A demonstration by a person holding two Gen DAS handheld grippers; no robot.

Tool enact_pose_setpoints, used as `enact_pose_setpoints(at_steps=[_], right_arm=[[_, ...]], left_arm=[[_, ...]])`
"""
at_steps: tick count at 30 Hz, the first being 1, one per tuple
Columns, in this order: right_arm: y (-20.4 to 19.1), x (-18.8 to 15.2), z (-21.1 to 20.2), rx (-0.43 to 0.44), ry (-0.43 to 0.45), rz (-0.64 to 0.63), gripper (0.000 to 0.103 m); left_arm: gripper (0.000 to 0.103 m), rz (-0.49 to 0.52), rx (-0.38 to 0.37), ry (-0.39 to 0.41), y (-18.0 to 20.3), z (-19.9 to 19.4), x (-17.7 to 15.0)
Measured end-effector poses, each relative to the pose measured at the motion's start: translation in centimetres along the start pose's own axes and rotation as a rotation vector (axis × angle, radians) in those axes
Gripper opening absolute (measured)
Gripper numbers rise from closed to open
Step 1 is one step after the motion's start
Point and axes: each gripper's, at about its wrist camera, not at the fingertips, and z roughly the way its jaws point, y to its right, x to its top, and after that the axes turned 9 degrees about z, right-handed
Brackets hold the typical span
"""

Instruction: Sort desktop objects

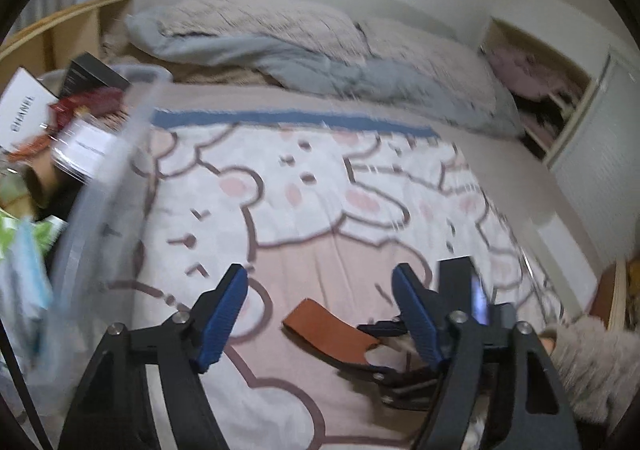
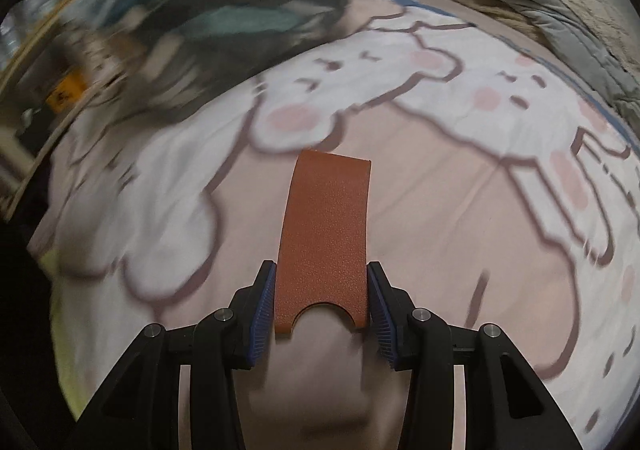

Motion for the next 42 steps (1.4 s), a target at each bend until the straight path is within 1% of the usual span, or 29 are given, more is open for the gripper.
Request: enact_pose_setpoints(at_steps=[2, 5, 7, 10, 13, 15, 17, 18, 21, 25, 28, 32, 35, 36, 39, 42], right_arm=[[-0.2, -1.8, -0.8, 0.012, 0.022, -0.026, 0.045], [-0.4, -3.5, -1.2, -0.026, 0.029, -0.088, 0.045], [-0.1, -4.1, -1.2, -0.037, 0.036, -0.103, 0.045], [0.3, -4.7, -0.8, -0.033, 0.042, -0.097, 0.045], [-0.2, -5.8, -0.5, -0.062, 0.069, -0.14, 0.046], [-0.2, -5.9, -0.5, -0.067, 0.079, -0.144, 0.046], [0.0, -6.0, -0.6, -0.057, 0.085, -0.137, 0.046], [0.1, -6.0, -0.6, -0.053, 0.088, -0.135, 0.046], [0.1, -6.1, -0.5, -0.057, 0.092, -0.137, 0.05], [0.0, -6.3, -0.5, -0.058, 0.097, -0.137, 0.054], [0.0, -6.3, -0.5, -0.057, 0.09, -0.134, 0.054], [0.4, -5.8, -0.3, -0.046, 0.051, -0.103, 0.054], [0.4, -5.7, -0.4, -0.046, 0.041, -0.097, 0.054], [0.5, -5.6, -0.5, -0.047, 0.037, -0.092, 0.054], [0.9, -5.5, -0.8, -0.038, 0.03, -0.066, 0.054], [1.5, -5.4, -1.1, -0.042, 0.036, -0.042, 0.054]], left_arm=[[0.073, 0.005, -0.024, -0.03, 0.2, 1.0, -0.6], [0.071, 0.002, -0.06, -0.089, -0.1, 2.9, -1.7], [0.067, -0.001, -0.085, -0.131, -0.2, 4.4, -2.6], [0.067, 0.0, -0.104, -0.184, -0.1, 6.2, -3.7], [0.059, -0.014, -0.143, -0.231, -0.2, 7.9, -4.4], [0.059, -0.023, -0.165, -0.25, 0.1, 8.8, -4.7], [0.059, -0.023, -0.177, -0.259, 0.4, 9.6, -4.7], [0.057, -0.022, -0.181, -0.265, 0.4, 10.0, -4.8], [0.047, -0.023, -0.166, -0.319, 0.7, 11.7, -5.3], [0.047, -0.087, -0.18, -0.384, 0.1, 13.5, -6.4], [0.047, -0.099, -0.183, -0.391, -0.2, 13.8, -6.7], [0.047, -0.106, -0.186, -0.38, -0.3, 14.1, -6.6], [0.047, -0.114, -0.197, -0.38, -0.3, 14.2, -6.6], [0.047, -0.115, -0.206, -0.382, -0.3, 14.2, -6.6], [0.047, -0.145, -0.267, -0.414, -0.3, 14.4, -7.0], [0.047, -0.144, -0.275, -0.423, -0.1, 14.1, -7.2]])
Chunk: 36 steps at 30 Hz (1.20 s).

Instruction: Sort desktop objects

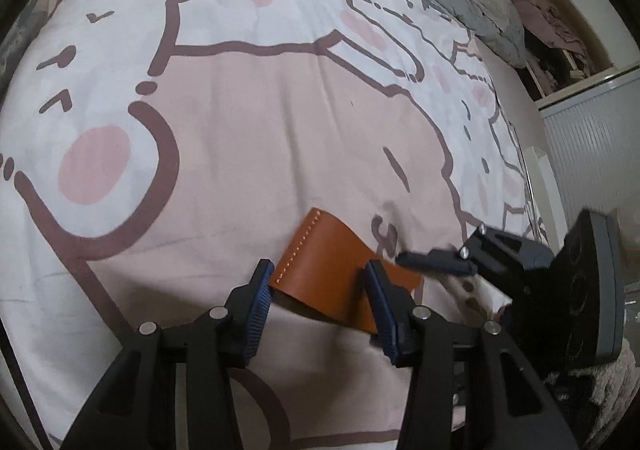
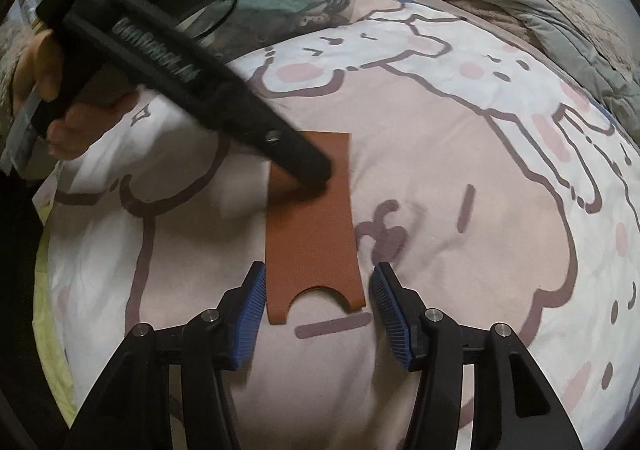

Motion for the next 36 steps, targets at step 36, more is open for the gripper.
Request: enact_pose_setpoints(at_steps=[36], right_arm=[[-3.4, 6.6, -5.2, -0.055, 0.189, -0.054, 0.045]], left_arm=[[0.028, 0.04, -0.031, 0.224, 2.5, -9.3, 1.0]])
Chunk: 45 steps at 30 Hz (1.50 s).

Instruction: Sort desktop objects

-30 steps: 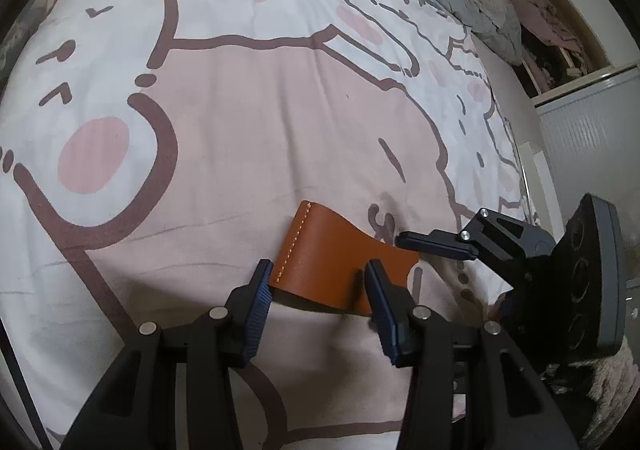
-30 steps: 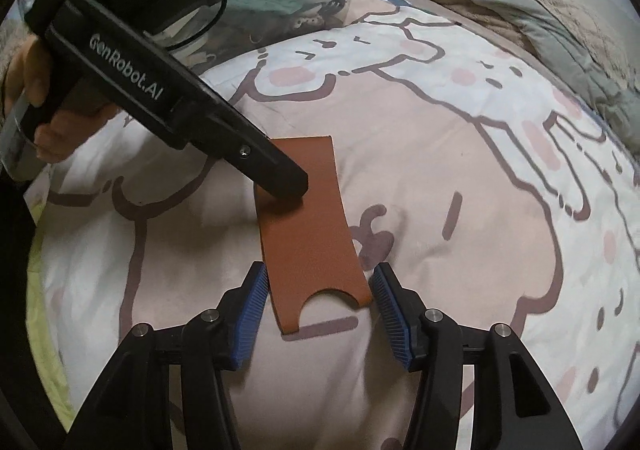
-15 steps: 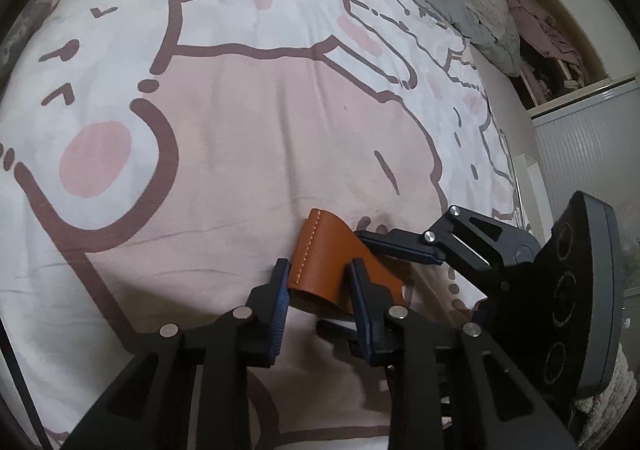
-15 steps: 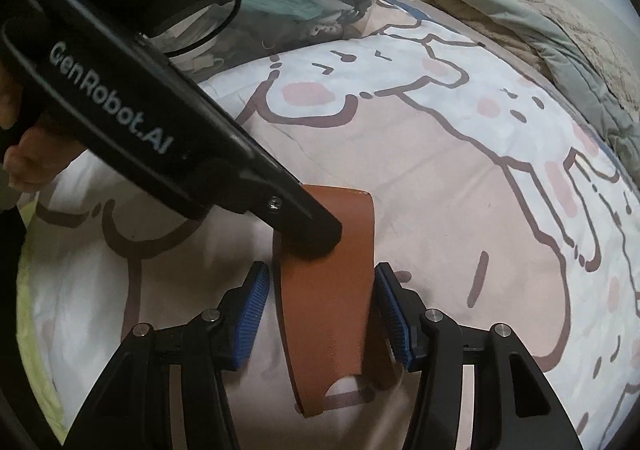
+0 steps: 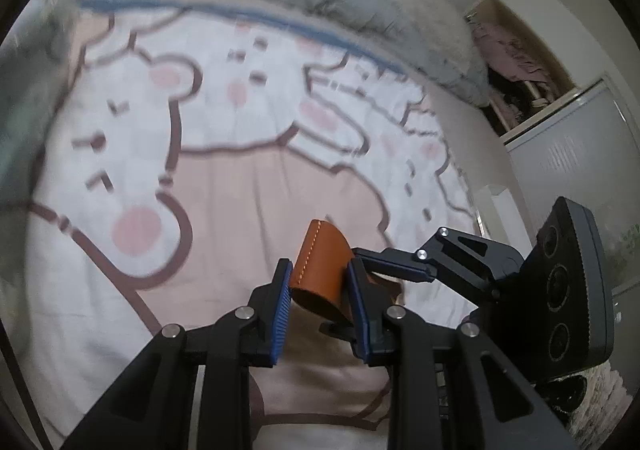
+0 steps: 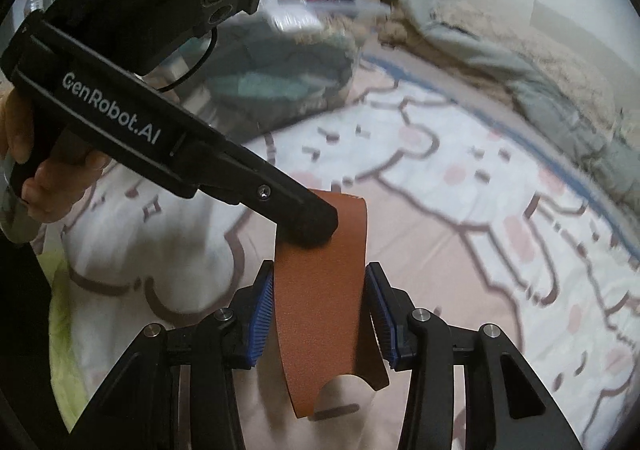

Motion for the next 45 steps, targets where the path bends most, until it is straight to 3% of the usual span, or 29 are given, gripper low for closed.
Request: enact_pose_setpoints(at_steps=[5, 11, 15, 18, 20, 22, 27, 30, 37, 41, 45], right_arm=[[-1.3, 2.6, -2.9, -0.006, 0.084, -0.027, 0.045], [-3.9, 5.2, -5.9, 0.007, 0.184, -0.072, 0.045], [-5.7, 7.0, -7.4, 0.033, 0.234, -0.086, 0.045], [-6.8, 8.1, -8.0, 0.052, 0.251, -0.082, 0.045], [-7.1, 8.8, -8.2, 0.057, 0.257, -0.067, 0.045], [-7.1, 9.9, -8.3, 0.066, 0.266, -0.039, 0.045], [-7.6, 12.1, -8.1, 0.069, 0.286, 0.0, 0.045], [-7.7, 13.8, -7.5, 0.069, 0.289, 0.04, 0.045], [-9.0, 18.2, -5.1, 0.074, 0.306, 0.078, 0.045], [-10.8, 20.0, -3.9, 0.077, 0.388, -0.006, 0.045], [-11.9, 21.5, -1.2, 0.041, 0.382, -0.058, 0.045]], left_arm=[[0.028, 0.054, 0.027, 0.116, 1.5, -4.4, 1.0], [0.028, 0.028, 0.018, 0.253, 1.5, -9.5, 1.8], [0.044, -0.006, 0.039, 0.35, 0.7, -12.9, 1.8], [0.044, -0.037, 0.064, 0.405, -0.1, -15.0, 1.6], [0.046, -0.046, 0.101, 0.462, -0.6, -16.9, 1.2], [0.069, -0.043, 0.145, 0.506, -1.1, -18.7, 0.8], [0.074, -0.061, 0.261, 0.609, -3.0, -22.6, -0.7], [0.096, -0.091, 0.361, 0.675, -4.0, -24.6, -2.1], [0.101, -0.099, 0.52, 0.734, -6.1, -27.4, -4.7], [0.103, -0.085, 0.592, 0.72, -7.0, -27.8, -5.5], [0.103, -0.071, 0.652, 0.714, -7.7, -28.1, -6.3]])
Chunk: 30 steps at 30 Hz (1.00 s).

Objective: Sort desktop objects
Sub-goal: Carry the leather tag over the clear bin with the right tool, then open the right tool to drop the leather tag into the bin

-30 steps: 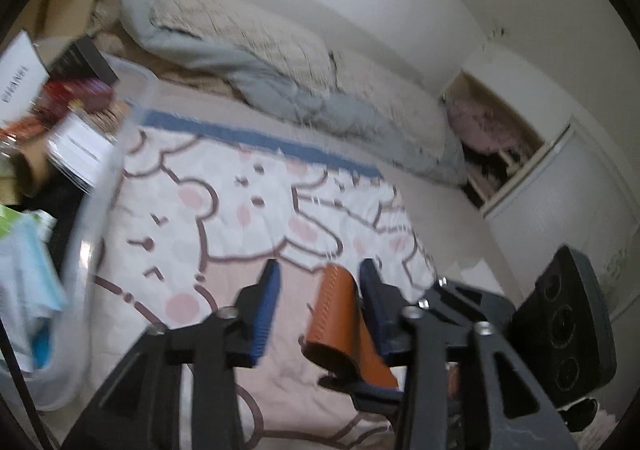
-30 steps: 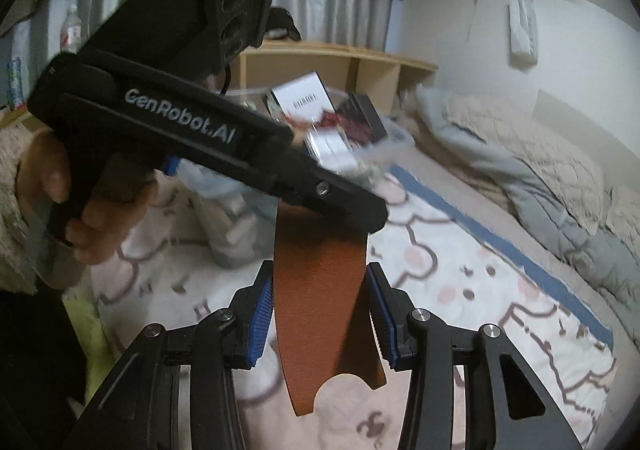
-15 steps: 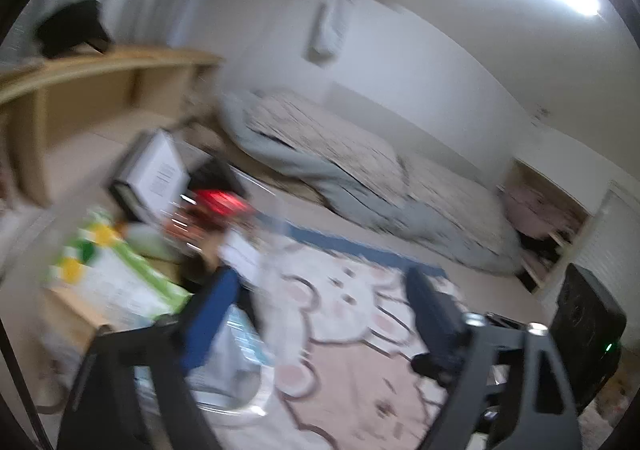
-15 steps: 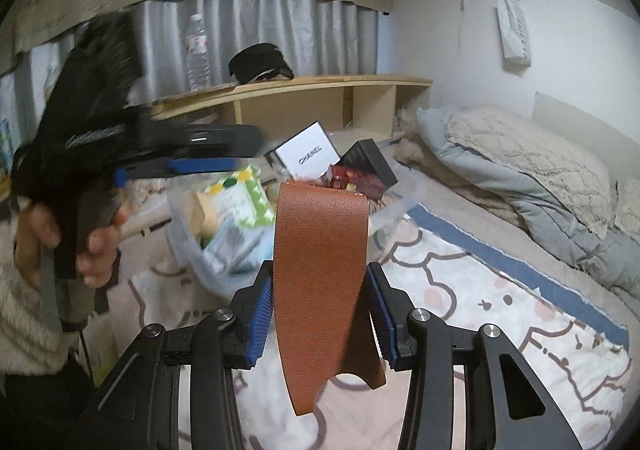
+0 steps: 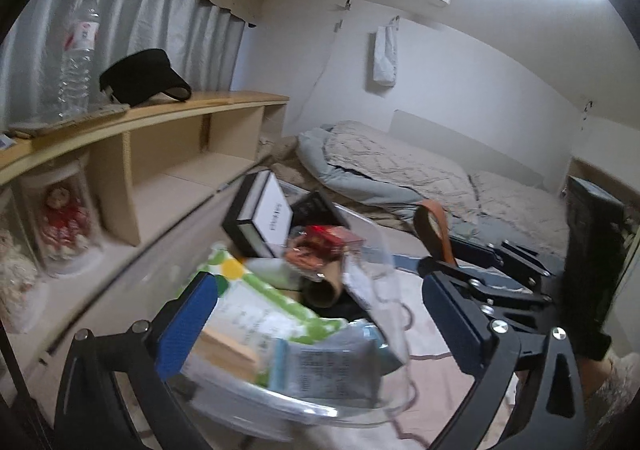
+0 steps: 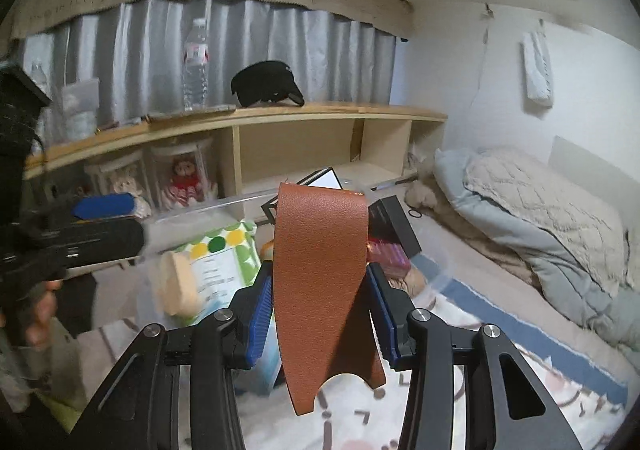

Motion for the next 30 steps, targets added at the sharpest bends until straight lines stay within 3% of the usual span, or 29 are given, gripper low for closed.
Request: enact_pose_setpoints(at_steps=[4, 11, 12, 13, 15, 19, 20, 22, 25, 27, 30], right_arm=[[-0.3, -0.5, 2.8, -0.021, -0.024, -0.032, 0.045], [0.1, -2.0, 6.9, -0.017, -0.075, -0.114, 0.045], [0.3, -2.1, 7.3, 0.021, -0.096, -0.096, 0.049], [0.5, -2.1, 7.5, 0.045, -0.115, -0.078, 0.068], [0.7, -1.9, 7.4, 0.064, -0.115, -0.058, 0.089], [2.3, -0.3, 6.5, 0.087, -0.09, 0.063, 0.089], [2.8, 0.0, 6.5, 0.088, -0.099, 0.1, 0.088], [3.7, 0.4, 6.6, 0.085, -0.118, 0.163, 0.054], [4.3, 0.2, 7.3, 0.129, -0.18, 0.23, 0.025], [3.9, -0.1, 7.9, 0.18, -0.258, 0.243, 0.019], [3.1, -0.5, 8.4, 0.234, -0.344, 0.259, 0.018]], left_arm=[[0.103, 0.005, 0.048, -0.004, -1.4, 0.0, -0.5], [0.103, -0.015, 0.066, -0.054, -3.0, 1.5, -1.4], [0.103, -0.014, 0.068, -0.061, -3.2, 1.7, -1.5], [0.103, -0.013, 0.068, -0.067, -3.2, 1.9, -1.6], [0.103, -0.007, 0.073, -0.077, -3.4, 2.3, -1.9], [0.103, -0.008, 0.076, -0.083, -3.8, 2.7, -2.0], [0.103, -0.011, 0.075, -0.085, -3.8, 2.7, -2.1], [0.103, -0.018, 0.067, -0.091, -3.9, 2.9, -2.2], [0.103, -0.018, 0.061, -0.098, -3.8, 2.9, -2.3], [0.103, -0.012, 0.058, -0.096, -3.6, 2.7, -2.3], [0.103, -0.007, 0.057, -0.093, -3.5, 2.6, -2.3]])
